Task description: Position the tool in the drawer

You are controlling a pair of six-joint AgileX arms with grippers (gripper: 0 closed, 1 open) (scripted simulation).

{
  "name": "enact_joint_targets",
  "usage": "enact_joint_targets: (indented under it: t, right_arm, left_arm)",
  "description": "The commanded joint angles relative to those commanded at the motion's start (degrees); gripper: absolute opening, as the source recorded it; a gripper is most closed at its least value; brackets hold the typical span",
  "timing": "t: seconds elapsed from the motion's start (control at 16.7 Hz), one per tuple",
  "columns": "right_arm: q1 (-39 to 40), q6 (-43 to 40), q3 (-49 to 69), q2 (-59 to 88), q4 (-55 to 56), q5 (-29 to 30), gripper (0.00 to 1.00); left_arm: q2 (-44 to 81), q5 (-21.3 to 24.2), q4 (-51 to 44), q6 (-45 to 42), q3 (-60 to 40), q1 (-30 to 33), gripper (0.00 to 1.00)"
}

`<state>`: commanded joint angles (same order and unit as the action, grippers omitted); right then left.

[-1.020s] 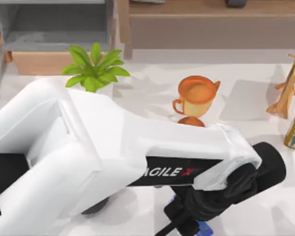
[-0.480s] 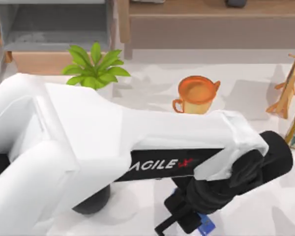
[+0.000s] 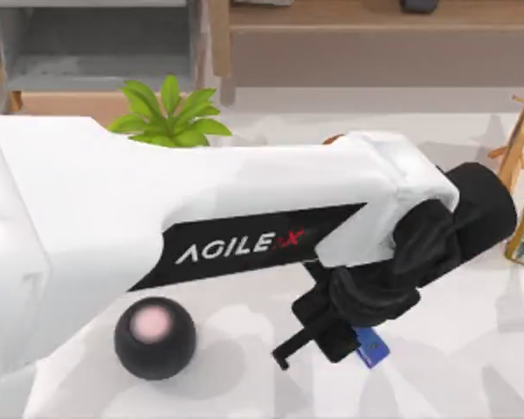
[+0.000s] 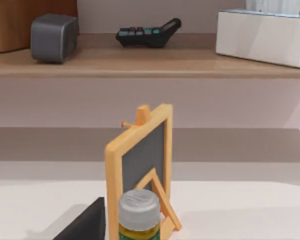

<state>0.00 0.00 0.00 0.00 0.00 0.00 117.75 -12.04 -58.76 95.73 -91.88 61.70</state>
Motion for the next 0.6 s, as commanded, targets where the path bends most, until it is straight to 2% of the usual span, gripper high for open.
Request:
enact_joint_targets:
  t: [0.24, 0.6]
  right_arm:
    - [0.00, 0.00, 0.00, 0.00, 0.00, 0.00, 1.00]
    - [0.00, 0.00, 0.00, 0.00, 0.00, 0.00, 1.00]
  left_arm:
    - [-6.42, -2.53, 0.01, -13.98, -6.45, -10.54, 0.00]
    - [-8.20, -6.87, -0.57, -45.47, -14.88, -35.17, 0.00]
